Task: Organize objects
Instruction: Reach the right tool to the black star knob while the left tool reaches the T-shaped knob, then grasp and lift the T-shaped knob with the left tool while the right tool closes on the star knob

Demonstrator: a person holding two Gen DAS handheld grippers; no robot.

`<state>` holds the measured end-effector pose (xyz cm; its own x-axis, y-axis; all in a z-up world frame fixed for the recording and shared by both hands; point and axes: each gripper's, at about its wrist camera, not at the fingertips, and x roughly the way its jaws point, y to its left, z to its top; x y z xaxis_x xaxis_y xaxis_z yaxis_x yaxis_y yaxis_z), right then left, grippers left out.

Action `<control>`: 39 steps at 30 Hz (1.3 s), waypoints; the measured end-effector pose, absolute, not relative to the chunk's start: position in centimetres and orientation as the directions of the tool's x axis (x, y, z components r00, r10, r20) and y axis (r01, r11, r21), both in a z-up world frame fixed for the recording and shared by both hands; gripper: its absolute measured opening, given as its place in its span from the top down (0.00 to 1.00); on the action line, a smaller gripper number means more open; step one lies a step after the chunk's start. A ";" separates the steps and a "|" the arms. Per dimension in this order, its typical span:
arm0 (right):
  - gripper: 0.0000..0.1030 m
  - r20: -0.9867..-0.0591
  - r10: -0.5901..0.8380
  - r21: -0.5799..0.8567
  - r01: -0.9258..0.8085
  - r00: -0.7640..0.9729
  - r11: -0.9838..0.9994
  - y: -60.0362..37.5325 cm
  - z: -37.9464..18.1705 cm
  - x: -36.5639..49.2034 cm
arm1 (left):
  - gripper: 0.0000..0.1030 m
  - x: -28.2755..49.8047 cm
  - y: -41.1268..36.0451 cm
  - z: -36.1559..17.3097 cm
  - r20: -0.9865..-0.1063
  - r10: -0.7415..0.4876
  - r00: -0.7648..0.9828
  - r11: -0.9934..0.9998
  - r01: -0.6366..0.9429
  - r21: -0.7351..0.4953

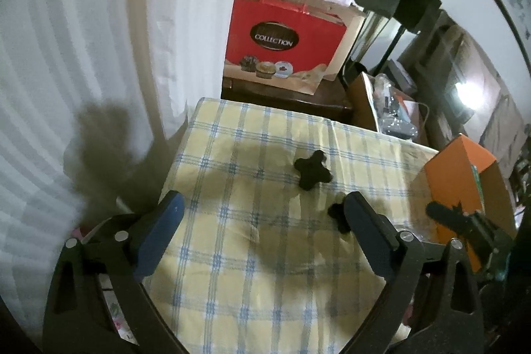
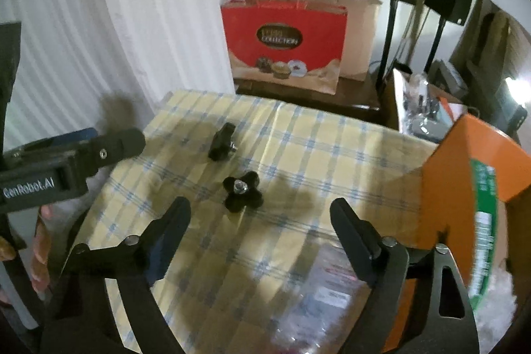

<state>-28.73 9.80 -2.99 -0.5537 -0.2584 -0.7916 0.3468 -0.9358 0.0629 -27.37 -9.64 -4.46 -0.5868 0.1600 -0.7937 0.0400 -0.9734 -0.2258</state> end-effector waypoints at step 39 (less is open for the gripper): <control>0.84 -0.821 -0.320 0.127 0.395 -0.473 -0.910 9.8 -5.9 -30.8 | 0.35 -35.6 -4.7 -9.6 -0.855 0.223 -0.468 -0.969 -0.007 -0.248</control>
<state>-30.84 9.75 -5.94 -0.4729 -0.3199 -0.8210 0.3947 -0.9100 0.1273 -35.61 -4.73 -9.60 -0.4681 0.2228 -0.8551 -0.0075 -0.9687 -0.2483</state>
